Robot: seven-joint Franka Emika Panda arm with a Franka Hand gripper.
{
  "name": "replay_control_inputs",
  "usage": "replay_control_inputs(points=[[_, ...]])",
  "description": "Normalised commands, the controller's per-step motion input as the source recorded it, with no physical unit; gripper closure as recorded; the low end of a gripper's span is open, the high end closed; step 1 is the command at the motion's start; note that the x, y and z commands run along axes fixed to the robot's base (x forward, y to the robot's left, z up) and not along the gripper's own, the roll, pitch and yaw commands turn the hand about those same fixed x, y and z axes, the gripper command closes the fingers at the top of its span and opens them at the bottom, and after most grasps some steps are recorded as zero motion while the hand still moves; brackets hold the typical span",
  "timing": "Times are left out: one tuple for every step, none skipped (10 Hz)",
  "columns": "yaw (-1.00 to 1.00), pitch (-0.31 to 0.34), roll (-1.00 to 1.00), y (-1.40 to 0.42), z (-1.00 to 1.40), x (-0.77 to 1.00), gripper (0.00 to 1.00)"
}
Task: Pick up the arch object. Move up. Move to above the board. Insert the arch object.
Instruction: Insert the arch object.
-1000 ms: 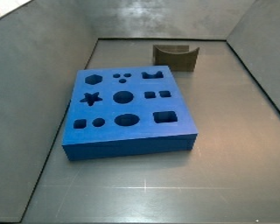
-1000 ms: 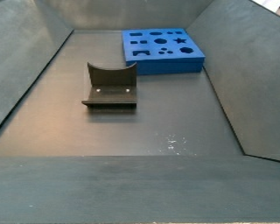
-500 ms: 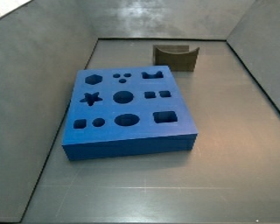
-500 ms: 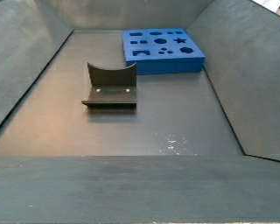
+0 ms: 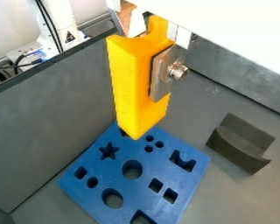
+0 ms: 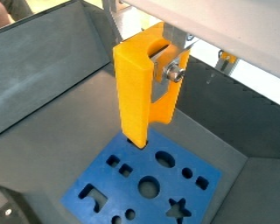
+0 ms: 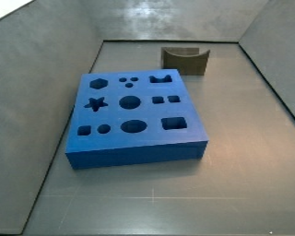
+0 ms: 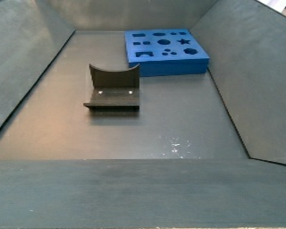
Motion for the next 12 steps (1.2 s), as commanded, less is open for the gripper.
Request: replay_control_inputs(points=[[0.0,0.0,0.01,-0.07,0.0,0.0,1.0],[0.0,0.0,0.0,0.0,-0.05,0.0,1.0],[-0.23,-0.043,0.0,0.13,-0.1,-0.17,1.0],[-0.37,-0.007,-0.03,0.25,-0.15,-0.23,1.0],[-0.56,0.0,-0.06,0.3,-0.19,-0.18,1.0],[-0.65,0.0,-0.07,0.23,-0.18,-0.08,1.0],[-0.67,0.0,-0.07,0.2,-0.17,-0.03,1.0],[-0.66,0.0,-0.07,0.21,-0.15,0.0,1.0],[-0.64,0.0,-0.09,0.22,-0.16,0.0,1.0],[-0.62,0.0,-0.12,0.23,-0.15,0.0,1.0],[-0.61,0.0,-0.11,0.22,-0.16,0.0,1.0],[-0.61,0.0,-0.09,0.17,-0.15,0.0,1.0]])
